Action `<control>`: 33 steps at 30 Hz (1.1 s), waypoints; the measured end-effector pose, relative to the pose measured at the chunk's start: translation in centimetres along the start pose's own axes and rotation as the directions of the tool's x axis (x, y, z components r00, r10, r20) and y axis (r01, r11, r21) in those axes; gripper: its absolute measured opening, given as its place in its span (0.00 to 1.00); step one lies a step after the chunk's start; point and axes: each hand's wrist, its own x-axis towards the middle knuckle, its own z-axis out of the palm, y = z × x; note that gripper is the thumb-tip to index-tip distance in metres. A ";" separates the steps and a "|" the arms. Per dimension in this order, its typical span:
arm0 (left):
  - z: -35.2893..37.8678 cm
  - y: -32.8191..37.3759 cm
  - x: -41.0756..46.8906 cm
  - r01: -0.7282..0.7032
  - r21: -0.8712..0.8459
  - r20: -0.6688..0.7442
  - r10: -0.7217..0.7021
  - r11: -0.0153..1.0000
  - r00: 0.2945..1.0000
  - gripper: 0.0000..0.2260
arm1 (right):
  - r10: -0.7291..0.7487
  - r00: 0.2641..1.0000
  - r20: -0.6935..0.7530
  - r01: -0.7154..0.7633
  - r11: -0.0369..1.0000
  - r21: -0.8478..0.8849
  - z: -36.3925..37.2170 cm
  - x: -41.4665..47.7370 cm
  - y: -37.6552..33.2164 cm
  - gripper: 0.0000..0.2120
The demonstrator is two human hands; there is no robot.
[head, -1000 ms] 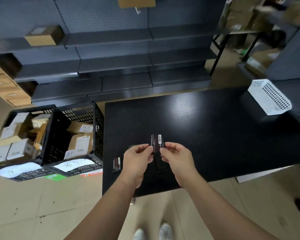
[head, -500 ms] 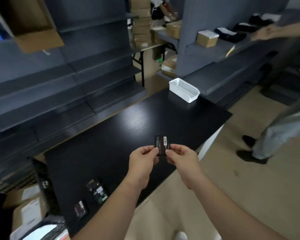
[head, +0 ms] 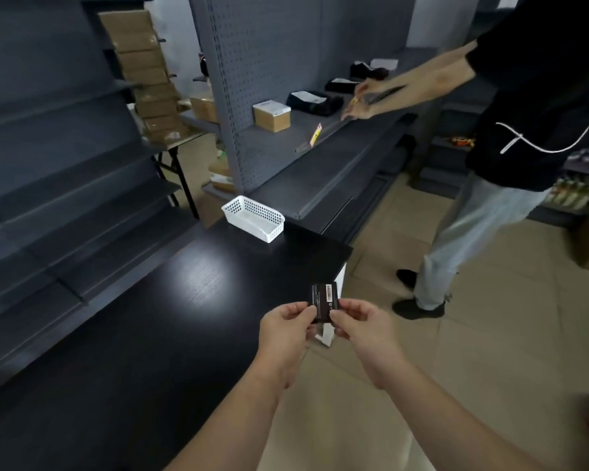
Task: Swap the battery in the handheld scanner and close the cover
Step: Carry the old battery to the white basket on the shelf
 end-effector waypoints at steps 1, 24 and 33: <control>1.5 0.2 0.8 0.000 0.000 0.003 0.000 1.000 1.000 0.05 | 0.000 1.000 0.009 0.000 1.000 0.001 -1.0 1.4 -0.6 0.08; 10.5 7.8 25.2 -0.006 -0.061 -0.199 -0.006 0.998 0.980 0.06 | 0.054 0.986 0.160 -0.015 0.971 -0.238 2.2 30.4 -8.4 0.08; 9.7 11.2 33.4 0.025 -0.109 -0.369 -0.063 0.994 0.927 0.06 | 0.149 0.953 0.266 -0.055 0.942 -0.331 7.5 40.3 -9.1 0.10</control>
